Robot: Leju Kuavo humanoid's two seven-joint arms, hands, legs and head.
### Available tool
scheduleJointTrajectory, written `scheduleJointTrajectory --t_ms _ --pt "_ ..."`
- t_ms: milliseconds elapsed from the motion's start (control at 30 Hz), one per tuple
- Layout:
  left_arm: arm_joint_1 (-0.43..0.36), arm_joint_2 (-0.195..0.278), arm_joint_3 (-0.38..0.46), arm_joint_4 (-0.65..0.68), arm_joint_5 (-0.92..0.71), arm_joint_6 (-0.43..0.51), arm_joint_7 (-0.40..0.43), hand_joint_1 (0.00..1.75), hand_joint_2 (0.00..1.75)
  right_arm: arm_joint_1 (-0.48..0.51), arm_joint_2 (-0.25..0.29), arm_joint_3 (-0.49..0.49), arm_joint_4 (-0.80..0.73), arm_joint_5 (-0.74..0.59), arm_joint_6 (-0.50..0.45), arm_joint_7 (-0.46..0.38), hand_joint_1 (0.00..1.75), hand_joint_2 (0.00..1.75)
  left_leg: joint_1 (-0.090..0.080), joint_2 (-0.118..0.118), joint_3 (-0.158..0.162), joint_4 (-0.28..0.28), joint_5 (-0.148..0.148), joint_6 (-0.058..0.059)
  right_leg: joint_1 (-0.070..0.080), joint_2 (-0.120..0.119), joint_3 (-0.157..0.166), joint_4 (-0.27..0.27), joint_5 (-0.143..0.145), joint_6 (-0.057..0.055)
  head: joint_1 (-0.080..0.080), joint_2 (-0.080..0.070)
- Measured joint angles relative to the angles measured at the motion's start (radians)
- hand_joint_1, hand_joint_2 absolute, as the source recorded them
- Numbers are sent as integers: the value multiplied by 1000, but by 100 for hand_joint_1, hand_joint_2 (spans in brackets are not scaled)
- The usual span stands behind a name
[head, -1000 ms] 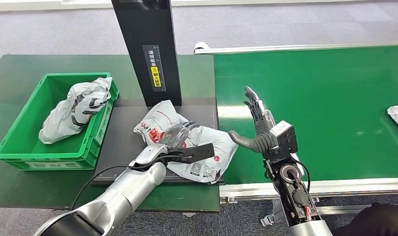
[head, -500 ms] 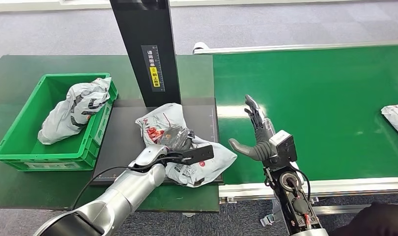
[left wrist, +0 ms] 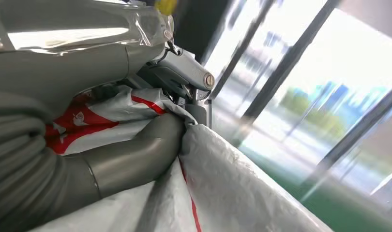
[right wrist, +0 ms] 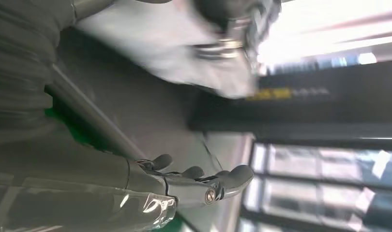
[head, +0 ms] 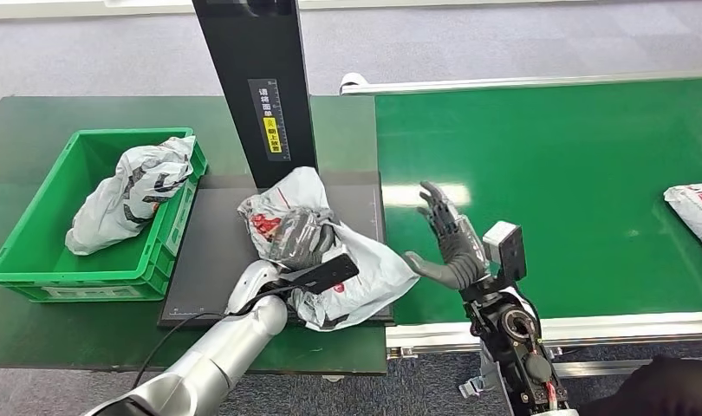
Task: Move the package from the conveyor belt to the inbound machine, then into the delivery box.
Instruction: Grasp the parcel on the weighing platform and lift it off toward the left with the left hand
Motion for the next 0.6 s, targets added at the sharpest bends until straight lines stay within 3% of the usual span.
scheduleJointTrajectory --t_ms 67,167,300,467,600 --pt "43 5 6 -111 14 114 -74 175 175 -2 -1 3 39 -51 17 19 0 175 0 0 -1 0 0 0 0 0 -1 0 0 0 0 0" --pt "111 4 34 -282 -143 211 -139 175 175 -8 -4 8 89 -79 6 9 0 175 0 0 -2 0 0 0 0 0 -2 0 0 0 0 0" --pt "179 -13 94 -447 -250 214 -199 175 175 -13 -8 17 128 -92 -2 3 0 175 0 0 -3 0 0 0 0 0 -3 0 0 0 0 0" --pt "229 -26 137 -590 -244 214 -229 175 175 -15 -13 23 153 -106 -10 1 0 175 0 0 -3 0 0 0 0 0 -2 0 0 0 0 0" --pt "265 -22 152 -801 -203 214 -234 175 175 -34 -21 33 184 -130 -9 -7 0 175 0 1 -3 0 0 0 0 0 -3 0 0 0 0 0"
